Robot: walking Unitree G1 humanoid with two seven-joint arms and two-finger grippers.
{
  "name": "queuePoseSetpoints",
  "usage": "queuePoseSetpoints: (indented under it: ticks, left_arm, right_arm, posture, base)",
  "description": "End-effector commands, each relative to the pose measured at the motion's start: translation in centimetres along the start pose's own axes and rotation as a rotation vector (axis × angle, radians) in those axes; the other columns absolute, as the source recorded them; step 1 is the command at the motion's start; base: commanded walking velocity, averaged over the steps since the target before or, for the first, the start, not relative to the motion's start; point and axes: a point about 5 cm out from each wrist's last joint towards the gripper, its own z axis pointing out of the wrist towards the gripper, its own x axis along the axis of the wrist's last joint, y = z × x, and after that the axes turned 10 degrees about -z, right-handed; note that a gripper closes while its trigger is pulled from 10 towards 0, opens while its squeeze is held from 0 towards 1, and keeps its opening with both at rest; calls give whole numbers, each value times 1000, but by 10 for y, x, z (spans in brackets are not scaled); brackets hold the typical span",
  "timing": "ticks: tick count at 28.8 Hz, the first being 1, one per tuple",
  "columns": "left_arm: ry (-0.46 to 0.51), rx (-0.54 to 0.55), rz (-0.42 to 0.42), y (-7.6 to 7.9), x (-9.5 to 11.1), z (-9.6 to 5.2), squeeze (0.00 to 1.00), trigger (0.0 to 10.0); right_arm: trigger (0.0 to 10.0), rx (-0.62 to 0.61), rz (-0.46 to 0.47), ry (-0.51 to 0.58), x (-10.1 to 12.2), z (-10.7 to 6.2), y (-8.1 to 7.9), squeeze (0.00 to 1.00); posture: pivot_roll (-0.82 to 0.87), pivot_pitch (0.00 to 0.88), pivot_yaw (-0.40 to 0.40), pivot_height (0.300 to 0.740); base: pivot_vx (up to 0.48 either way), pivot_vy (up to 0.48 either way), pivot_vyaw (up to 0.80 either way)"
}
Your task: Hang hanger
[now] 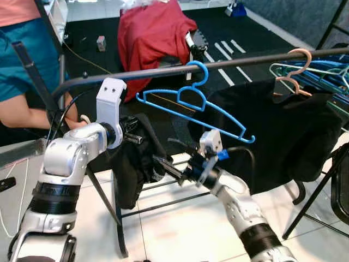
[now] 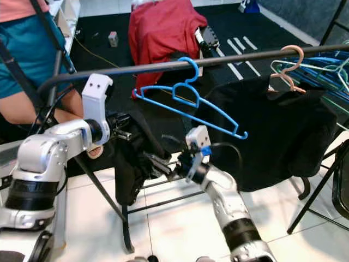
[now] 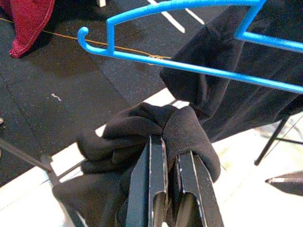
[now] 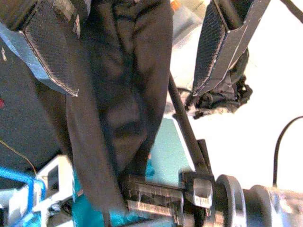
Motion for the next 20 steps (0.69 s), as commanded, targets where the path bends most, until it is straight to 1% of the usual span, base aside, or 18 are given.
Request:
queuePoseSetpoints:
  ticks: [1, 2, 3, 5, 6, 7, 9, 10, 11, 12, 13, 15, 16, 20]
  left_arm:
    - [109, -39, 7, 10, 26, -5, 0, 10000]
    - [109, -39, 7, 10, 26, -5, 0, 10000]
    - [110, -60, 6, 14, 26, -6, 0, 10000]
    - [110, -60, 6, 14, 26, -6, 0, 10000]
    - [110, -87, -7, 19, 28, -7, 0, 10000]
    - [110, -87, -7, 19, 28, -7, 0, 10000]
    - [104, -165, -31, 31, 32, -10, 0, 10000]
    - [98, -204, -30, 37, 33, -12, 0, 10000]
    - [98, -204, -30, 37, 33, -12, 0, 10000]
    - [88, -245, -17, 43, 33, -15, 0, 10000]
    - [88, -245, -17, 43, 33, -15, 0, 10000]
    - [68, -290, 4, 51, 30, -19, 0, 10000]
    - [68, -290, 4, 51, 30, -19, 0, 10000]
    - [44, -334, -22, 59, 25, -22, 0, 10000]
  right_arm:
    - [10000, -66, -105, -49, -9, -3, 6, 0]
    - [10000, -66, -105, -49, -9, -3, 6, 0]
    - [10000, -89, -156, -60, -11, -3, 8, 0]
    - [10000, -89, -156, -60, -11, -3, 8, 0]
    - [10000, -94, -176, -78, -15, -5, 10, 0]
    - [10000, -94, -176, -78, -15, -5, 10, 0]
    - [10000, -80, -186, -119, -19, -5, 14, 0]
    - [10000, -74, -204, -136, -19, -5, 16, 0]
    - [10000, -74, -204, -136, -19, -5, 16, 0]
    - [10000, -73, -220, -138, -17, -3, 19, 0]
    - [10000, -73, -220, -138, -17, -3, 19, 0]
    - [10000, -51, -228, -125, -8, 3, 24, 0]
    - [10000, -51, -228, -125, -8, 3, 24, 0]
    - [10000, -4, -217, -140, -8, 8, 25, 0]
  posture:
    - [-75, 132, -6, 740]
    - [-75, 132, -6, 740]
    - [-75, 132, -6, 740]
    - [-75, 132, -6, 740]
    - [-72, 130, -11, 740]
    - [-72, 130, -11, 740]
    - [-75, 125, -14, 740]
    - [-75, 122, -26, 740]
    - [-75, 122, -26, 740]
    - [-72, 123, -35, 740]
    - [-72, 123, -35, 740]
    - [-68, 125, -48, 740]
    - [-68, 125, -48, 740]
    - [-63, 120, -55, 740]
  base:
    - [0, 0, 0]
    - [0, 0, 0]
    - [0, 0, 0]
    - [0, 0, 0]
    - [0, 0, 0]
    - [0, 0, 0]
    - [0, 0, 0]
    - [0, 0, 0]
    - [0, 0, 0]
    - [0, 0, 0]
    - [0, 0, 0]
    - [0, 0, 0]
    - [0, 0, 0]
    - [0, 0, 0]
